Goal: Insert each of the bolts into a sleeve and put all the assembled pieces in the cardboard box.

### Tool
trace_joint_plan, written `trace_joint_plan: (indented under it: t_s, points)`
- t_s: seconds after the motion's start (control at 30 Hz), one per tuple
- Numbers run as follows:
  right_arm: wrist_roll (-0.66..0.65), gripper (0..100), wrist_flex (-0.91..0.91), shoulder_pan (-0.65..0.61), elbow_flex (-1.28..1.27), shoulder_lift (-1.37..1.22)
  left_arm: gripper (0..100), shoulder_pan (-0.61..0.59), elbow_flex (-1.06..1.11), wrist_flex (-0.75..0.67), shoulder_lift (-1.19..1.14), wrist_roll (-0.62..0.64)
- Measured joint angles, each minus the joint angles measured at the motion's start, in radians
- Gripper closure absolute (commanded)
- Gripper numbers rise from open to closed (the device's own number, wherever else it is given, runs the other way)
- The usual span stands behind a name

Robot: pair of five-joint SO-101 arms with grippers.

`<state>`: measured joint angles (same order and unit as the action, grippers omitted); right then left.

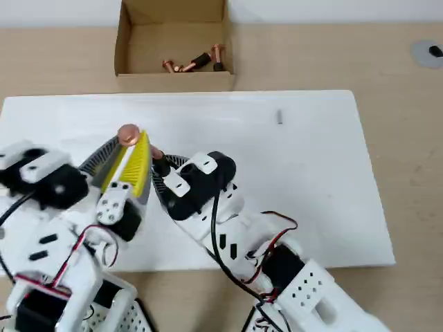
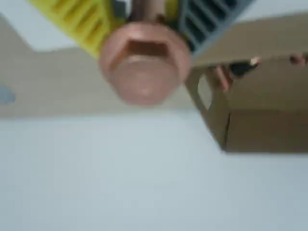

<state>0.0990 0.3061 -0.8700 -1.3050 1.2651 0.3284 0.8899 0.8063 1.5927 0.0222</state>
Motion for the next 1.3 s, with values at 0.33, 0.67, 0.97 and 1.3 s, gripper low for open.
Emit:
trace_joint_plan:
  t_s: [0.33, 0.67, 0.97, 1.3]
  points:
    - [0.000, 98.8, 0.000, 0.000, 0.000, 0.000, 99, 0.000, 0.005, 0.000, 0.002, -0.043]
    - [0.000, 98.8, 0.000, 0.000, 0.000, 0.000, 99, 0.000, 0.006, 0.011, 0.002, -0.069]
    - [0.000, 98.8, 0.000, -0.002, 0.000, 0.000, 99, 0.000, 0.006, 0.034, 0.002, -0.069]
    - [0.000, 98.8, 0.000, -0.003, 0.000, 0.000, 97, 0.000, 0.006, 0.054, 0.003, -0.071]
